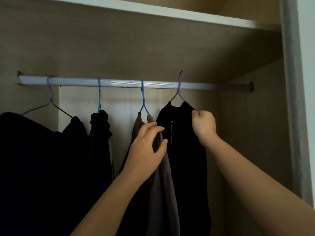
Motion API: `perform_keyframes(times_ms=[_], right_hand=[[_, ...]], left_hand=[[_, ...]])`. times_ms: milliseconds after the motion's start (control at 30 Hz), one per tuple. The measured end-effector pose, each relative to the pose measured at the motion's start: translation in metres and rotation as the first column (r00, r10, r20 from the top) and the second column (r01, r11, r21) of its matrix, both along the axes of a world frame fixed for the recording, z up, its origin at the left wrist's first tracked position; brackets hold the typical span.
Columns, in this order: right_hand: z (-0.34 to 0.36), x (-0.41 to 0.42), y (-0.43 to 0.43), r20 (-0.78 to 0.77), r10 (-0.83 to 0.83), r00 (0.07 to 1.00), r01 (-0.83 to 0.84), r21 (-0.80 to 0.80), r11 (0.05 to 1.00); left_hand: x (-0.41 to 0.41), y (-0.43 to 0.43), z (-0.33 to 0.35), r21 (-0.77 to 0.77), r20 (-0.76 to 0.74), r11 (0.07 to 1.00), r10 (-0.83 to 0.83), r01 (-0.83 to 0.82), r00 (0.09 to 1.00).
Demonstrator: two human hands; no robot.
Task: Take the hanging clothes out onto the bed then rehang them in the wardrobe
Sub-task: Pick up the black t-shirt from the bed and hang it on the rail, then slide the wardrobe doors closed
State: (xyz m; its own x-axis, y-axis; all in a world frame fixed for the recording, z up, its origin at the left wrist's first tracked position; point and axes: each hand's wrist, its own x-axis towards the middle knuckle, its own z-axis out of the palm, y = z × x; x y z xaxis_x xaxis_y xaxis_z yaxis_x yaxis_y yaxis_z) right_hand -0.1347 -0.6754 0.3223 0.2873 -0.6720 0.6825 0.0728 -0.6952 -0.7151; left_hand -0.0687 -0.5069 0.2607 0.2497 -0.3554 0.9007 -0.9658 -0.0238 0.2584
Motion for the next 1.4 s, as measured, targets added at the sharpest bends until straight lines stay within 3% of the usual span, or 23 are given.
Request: perform_keyframes(times_ms=[267,633,800,1067,1233,1400], right_hand=[[-0.025,-0.007,-0.023,-0.088,0.054,0.995,-0.055,-0.005,0.998],[-0.036,-0.021,-0.038,-0.076,-0.252,0.965,0.242,-0.127,0.962],[-0.039,-0.023,-0.043,-0.103,-0.199,0.974,0.193,-0.067,0.979],[-0.053,-0.052,-0.024,-0.207,-0.116,0.972,0.089,-0.134,0.987],[-0.078,-0.087,0.006,-0.168,-0.249,0.954,0.180,-0.344,0.921],[-0.099,-0.125,0.022,-0.034,-0.427,0.903,0.333,-0.572,0.749]], left_hand=[[0.001,-0.009,-0.006,0.003,-0.005,1.000,-0.016,0.016,1.000],[0.005,-0.023,-0.018,-0.072,-0.020,0.996,-0.057,0.055,0.998],[0.005,-0.027,-0.019,-0.108,-0.013,0.992,-0.067,0.065,0.998],[0.002,-0.038,-0.027,-0.148,-0.064,0.984,-0.109,0.099,0.992],[-0.002,-0.047,-0.032,-0.217,-0.074,0.969,-0.135,0.116,0.988],[-0.008,-0.055,-0.036,-0.283,-0.056,0.953,-0.131,0.110,0.990]])
